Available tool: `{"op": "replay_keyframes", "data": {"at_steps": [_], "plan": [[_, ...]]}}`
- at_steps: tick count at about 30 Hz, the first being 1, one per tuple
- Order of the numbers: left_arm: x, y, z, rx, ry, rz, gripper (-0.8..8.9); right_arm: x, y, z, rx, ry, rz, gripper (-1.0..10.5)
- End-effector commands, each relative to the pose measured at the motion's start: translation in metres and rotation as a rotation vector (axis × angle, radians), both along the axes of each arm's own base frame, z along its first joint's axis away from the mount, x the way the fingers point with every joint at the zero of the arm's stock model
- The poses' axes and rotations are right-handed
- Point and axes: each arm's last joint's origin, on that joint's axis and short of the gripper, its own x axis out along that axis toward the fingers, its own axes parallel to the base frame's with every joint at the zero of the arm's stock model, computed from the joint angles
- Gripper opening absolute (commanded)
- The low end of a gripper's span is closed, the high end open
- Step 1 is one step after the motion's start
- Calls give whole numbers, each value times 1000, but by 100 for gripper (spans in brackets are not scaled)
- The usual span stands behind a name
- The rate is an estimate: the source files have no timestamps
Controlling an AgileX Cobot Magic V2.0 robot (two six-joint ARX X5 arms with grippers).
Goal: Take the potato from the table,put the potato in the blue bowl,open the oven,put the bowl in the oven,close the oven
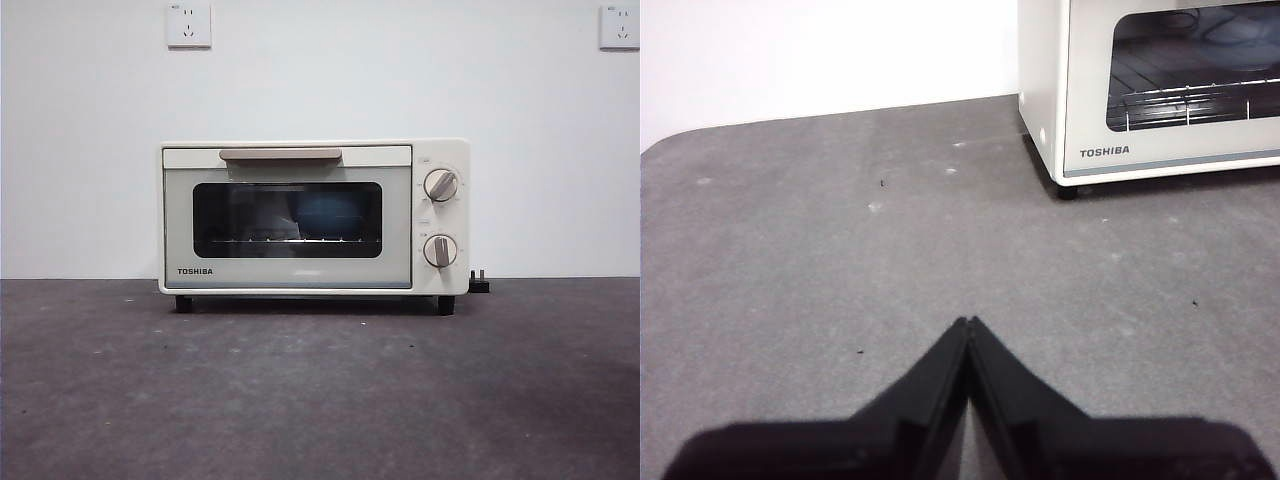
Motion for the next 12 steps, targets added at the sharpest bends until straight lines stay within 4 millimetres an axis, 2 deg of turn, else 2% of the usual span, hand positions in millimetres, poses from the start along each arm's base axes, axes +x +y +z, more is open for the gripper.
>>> {"op": "replay_keyframes", "data": {"at_steps": [1,12], "plan": [[1,0,-3,-6,7,6,-4,0,0,-2,-9,10,-4,1],[1,0,-3,-6,10,7,-4,0,0,-2,-23,5,-4,1]]}}
